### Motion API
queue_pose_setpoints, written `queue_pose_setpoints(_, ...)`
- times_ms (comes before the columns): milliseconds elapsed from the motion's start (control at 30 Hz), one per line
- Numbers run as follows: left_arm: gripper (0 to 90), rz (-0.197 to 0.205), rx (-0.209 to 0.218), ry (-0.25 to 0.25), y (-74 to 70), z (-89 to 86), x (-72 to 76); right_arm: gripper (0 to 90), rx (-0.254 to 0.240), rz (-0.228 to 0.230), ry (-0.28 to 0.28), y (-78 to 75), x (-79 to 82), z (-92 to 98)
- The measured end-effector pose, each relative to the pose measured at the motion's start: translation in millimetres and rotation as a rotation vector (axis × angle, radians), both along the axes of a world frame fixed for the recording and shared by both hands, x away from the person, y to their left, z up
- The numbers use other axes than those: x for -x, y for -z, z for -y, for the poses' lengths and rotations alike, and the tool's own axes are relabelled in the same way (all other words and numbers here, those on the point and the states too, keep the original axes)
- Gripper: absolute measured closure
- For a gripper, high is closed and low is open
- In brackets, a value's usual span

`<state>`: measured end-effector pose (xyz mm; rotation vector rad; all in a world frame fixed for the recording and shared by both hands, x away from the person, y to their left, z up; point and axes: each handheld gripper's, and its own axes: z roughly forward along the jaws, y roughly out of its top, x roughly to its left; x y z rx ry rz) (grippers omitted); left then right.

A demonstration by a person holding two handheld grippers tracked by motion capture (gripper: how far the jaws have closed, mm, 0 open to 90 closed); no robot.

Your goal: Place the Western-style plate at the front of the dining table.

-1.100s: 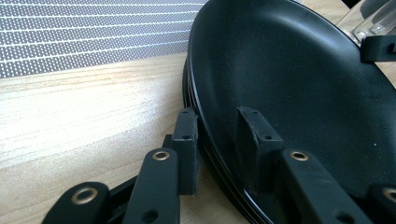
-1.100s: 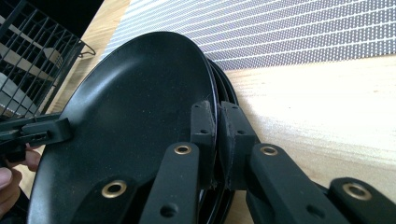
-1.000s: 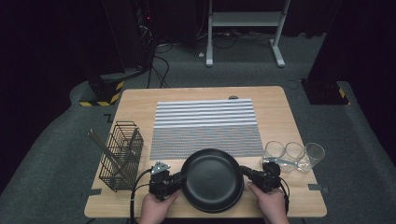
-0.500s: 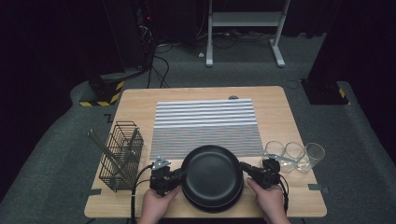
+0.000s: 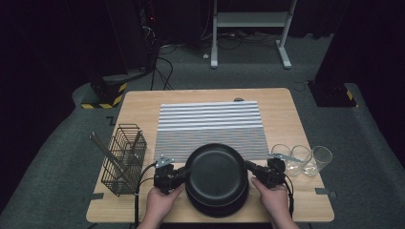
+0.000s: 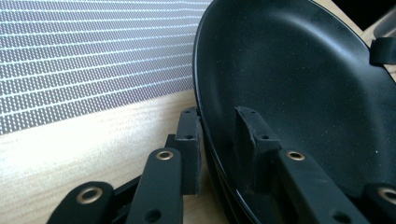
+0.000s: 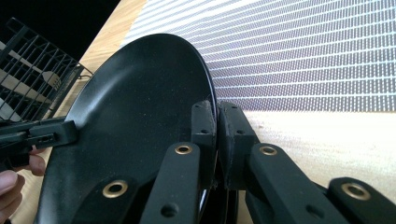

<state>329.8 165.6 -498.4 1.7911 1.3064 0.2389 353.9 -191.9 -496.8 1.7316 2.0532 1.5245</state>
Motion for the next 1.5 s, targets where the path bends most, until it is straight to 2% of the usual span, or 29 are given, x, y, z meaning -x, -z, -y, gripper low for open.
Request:
queue_pose_setpoints(100, 72.2, 0.007, 0.014, -0.004, 0.7, -0.6, -2.6, 85.0, -0.001, 0.011, -0.002, -0.5, -2.0, -0.3)
queue_pose_setpoints(300, 72.3, 0.023, 0.009, -0.007, 0.4, 1.1, -8.4, 85.0, -0.014, 0.020, 0.007, -1.3, -6.6, -0.7)
queue_pose_setpoints(500, 72.2, 0.052, 0.026, -0.010, 3.0, 1.7, -8.5, 84.7, -0.008, 0.019, 0.014, 1.7, -8.3, -0.5)
queue_pose_setpoints(900, 71.2, 0.076, 0.043, -0.014, 6.7, 2.5, -8.6, 83.3, -0.001, 0.033, 0.012, 5.2, -7.9, -1.3)
queue_pose_setpoints(933, 71.2, 0.081, 0.044, -0.014, 7.2, 2.3, -8.4, 82.0, 0.002, 0.030, 0.011, 5.3, -7.8, -1.8)
queue_pose_setpoints(967, 71.2, 0.084, 0.045, -0.015, 7.5, 2.7, -7.8, 75.9, -0.002, 0.028, -0.002, 6.1, -7.0, -2.5)
queue_pose_setpoints(1067, 71.2, 0.088, 0.045, -0.015, 7.9, 3.1, -7.1, 70.4, 0.017, 0.029, -0.012, 6.4, -2.7, -5.3)
queue_pose_setpoints(1133, 71.3, 0.092, 0.049, -0.016, 8.6, 3.1, -6.5, 71.1, 0.020, 0.019, -0.014, 6.7, -1.1, -6.5)
queue_pose_setpoints(1167, 71.4, 0.095, 0.053, -0.018, 9.1, 2.8, -6.2, 72.6, 0.045, 0.016, -0.019, 8.3, 1.3, -9.0)
queue_pose_setpoints(1267, 71.5, 0.098, 0.053, -0.015, 9.3, 2.4, -6.3, 76.3, 0.067, 0.018, -0.016, 9.2, 2.4, -10.2)
queue_pose_setpoints(1367, 71.4, 0.094, 0.057, -0.016, 9.3, 2.1, -6.7, 78.2, 0.057, 0.021, -0.012, 10.9, 1.4, -9.3)
queue_pose_setpoints(1500, 68.3, 0.082, 0.052, -0.019, 8.7, 0.9, -7.1, 78.1, 0.070, 0.034, -0.006, 10.9, 2.4, -11.0)
